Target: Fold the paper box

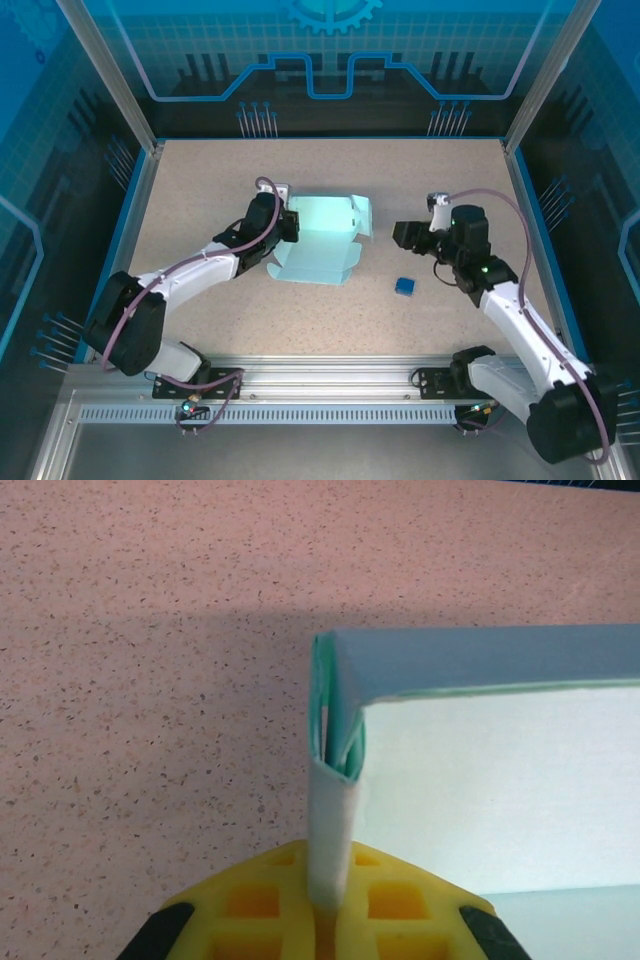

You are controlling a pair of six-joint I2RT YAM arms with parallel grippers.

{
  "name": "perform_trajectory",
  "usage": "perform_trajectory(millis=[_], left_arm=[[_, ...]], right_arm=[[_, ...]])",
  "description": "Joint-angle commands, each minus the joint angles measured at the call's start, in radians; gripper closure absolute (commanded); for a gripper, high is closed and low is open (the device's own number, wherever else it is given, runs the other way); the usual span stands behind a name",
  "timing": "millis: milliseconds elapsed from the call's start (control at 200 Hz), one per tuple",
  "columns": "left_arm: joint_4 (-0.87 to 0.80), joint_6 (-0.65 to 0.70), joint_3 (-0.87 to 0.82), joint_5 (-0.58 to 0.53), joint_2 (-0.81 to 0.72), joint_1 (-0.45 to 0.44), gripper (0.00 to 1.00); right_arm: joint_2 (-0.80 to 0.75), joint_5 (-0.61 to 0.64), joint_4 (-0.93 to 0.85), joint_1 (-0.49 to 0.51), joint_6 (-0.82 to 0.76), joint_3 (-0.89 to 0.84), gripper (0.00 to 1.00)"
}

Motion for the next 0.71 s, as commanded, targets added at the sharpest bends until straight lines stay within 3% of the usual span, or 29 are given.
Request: perform_trajectory(millis=[0, 95, 270, 700], left_arm=[[-0.004, -0.006, -0.013, 0.034, -0.033, 0.008, 1.0], [-0.015, -0.002, -0.008, 0.039, -0.035, 0.008, 1.0], [-0.014, -0.003, -0.009, 0.048, -0.032, 0.008, 1.0], [-0.011, -0.001, -0.007, 0.07, -0.019, 0.008, 1.0]], right_arm=[[0.107, -0.192, -0.009, -0.026, -0.173, 0.051, 0.43], [0.188, -0.28, 0.018, -0.004, -0.197, 0.086, 0.41], [0.282, -0.265, 0.032, 0.066, -0.231, 0.138, 0.38], [0.46, -0.253, 0.003, 0.139, -0.265, 0.319, 0.44]])
